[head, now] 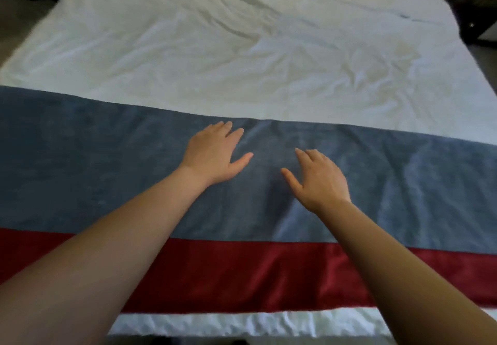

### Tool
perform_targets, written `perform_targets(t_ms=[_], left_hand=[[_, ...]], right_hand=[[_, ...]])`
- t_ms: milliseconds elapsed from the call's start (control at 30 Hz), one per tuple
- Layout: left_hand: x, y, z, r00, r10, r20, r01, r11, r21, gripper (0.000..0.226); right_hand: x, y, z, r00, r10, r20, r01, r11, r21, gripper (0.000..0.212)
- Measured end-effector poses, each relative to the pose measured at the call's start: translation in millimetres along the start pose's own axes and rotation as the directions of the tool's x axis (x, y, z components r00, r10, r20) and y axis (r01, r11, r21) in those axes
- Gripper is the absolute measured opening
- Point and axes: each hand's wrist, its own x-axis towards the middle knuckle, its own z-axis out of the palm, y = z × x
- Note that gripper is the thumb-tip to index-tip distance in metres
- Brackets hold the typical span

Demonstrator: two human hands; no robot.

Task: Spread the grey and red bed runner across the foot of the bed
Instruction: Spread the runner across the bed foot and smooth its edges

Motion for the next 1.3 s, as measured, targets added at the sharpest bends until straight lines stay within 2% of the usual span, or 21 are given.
perform_targets(t_ms=[100, 200, 400, 633, 733, 800, 933, 1000, 1033, 1100, 1133, 1200, 1300], left_hand=[[28, 32, 12, 0.999, 0.039, 0.005, -0.039, 0.999, -0.01, 0.068], [56, 41, 22, 1.0, 0.008, 0.015, -0.008, 0.999, -0.036, 0.064], [101, 10, 71, 0.993, -0.087, 0.086, 0.092, 0.994, -0.051, 0.054], [125, -38, 130, 0.964, -0.084, 0.253, 0.098, 0.994, -0.045, 0.062], [127, -51, 148, 0.971, -0.097, 0.22, 0.104, 0.994, -0.018, 0.064], [131, -53, 151, 0.978, -0.099, 0.181, 0.104, 0.994, -0.015, 0.063], [129, -52, 147, 0.988, -0.081, 0.129, 0.084, 0.996, -0.024, 0.062], [125, -43, 143, 0.994, -0.046, 0.095, 0.05, 0.998, -0.037, 0.063], [123, -37, 142, 0.996, -0.015, 0.089, 0.019, 0.999, -0.046, 0.063], [120, -28, 145, 0.994, 0.016, 0.109, -0.011, 0.998, -0.054, 0.063], [120, -27, 147, 0.992, 0.0, 0.124, 0.006, 0.999, -0.054, 0.063], [124, -29, 152, 0.989, -0.045, 0.143, 0.052, 0.998, -0.045, 0.062], [130, -22, 152, 0.982, -0.111, 0.154, 0.115, 0.993, -0.017, 0.057]], right_hand=[[5, 36, 5, 0.997, 0.071, 0.02, -0.071, 0.997, 0.016, 0.065], [20, 56, 10, 0.996, 0.087, 0.035, -0.088, 0.995, 0.039, 0.065], [87, 50, 44, 0.995, -0.023, 0.099, 0.013, 0.995, 0.104, 0.062], [172, 1, 102, 0.963, -0.189, 0.19, 0.154, 0.97, 0.186, 0.068], [187, -4, 129, 0.947, -0.163, 0.277, 0.145, 0.986, 0.086, 0.07], [192, -2, 141, 0.949, -0.143, 0.28, 0.142, 0.99, 0.025, 0.071], [190, 5, 137, 0.954, -0.201, 0.221, 0.18, 0.977, 0.111, 0.071], [179, 18, 130, 0.982, -0.162, 0.093, 0.153, 0.983, 0.097, 0.071], [172, 28, 127, 0.996, -0.087, 0.036, 0.084, 0.994, 0.064, 0.07], [159, 56, 124, 0.994, 0.111, 0.022, -0.112, 0.993, 0.035, 0.07], [156, 70, 125, 0.983, 0.172, 0.07, -0.174, 0.984, 0.029, 0.07], [157, 94, 130, 0.971, 0.157, 0.178, -0.162, 0.987, 0.014, 0.071], [167, 110, 135, 0.977, 0.06, 0.207, -0.074, 0.996, 0.058, 0.073]])
